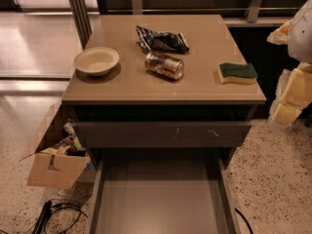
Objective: Place orange can into middle drawer
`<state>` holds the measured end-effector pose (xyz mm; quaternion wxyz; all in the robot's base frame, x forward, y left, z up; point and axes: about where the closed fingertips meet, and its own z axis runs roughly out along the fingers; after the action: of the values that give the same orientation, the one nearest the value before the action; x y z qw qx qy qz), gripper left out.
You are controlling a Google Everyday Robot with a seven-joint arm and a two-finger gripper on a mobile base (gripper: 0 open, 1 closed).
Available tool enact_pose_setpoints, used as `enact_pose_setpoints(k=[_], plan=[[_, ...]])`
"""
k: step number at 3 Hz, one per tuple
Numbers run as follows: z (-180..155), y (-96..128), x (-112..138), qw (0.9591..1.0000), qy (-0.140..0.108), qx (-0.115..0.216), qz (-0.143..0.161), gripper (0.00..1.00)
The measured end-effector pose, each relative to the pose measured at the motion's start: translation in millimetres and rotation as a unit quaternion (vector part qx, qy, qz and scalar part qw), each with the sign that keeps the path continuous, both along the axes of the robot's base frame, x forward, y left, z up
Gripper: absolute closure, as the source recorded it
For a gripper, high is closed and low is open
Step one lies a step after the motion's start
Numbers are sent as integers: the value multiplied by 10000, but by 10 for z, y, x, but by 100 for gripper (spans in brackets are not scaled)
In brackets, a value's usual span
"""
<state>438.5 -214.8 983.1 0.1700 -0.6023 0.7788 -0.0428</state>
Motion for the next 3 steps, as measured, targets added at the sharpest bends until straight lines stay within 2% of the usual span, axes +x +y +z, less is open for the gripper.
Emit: enact_pose_setpoints(k=[1,2,3], plan=[[0,0,0,10000,0,0,0,0],[33,50,127,9999,-90,44,110,0],[81,136,390,9981,-252,507,227,0]])
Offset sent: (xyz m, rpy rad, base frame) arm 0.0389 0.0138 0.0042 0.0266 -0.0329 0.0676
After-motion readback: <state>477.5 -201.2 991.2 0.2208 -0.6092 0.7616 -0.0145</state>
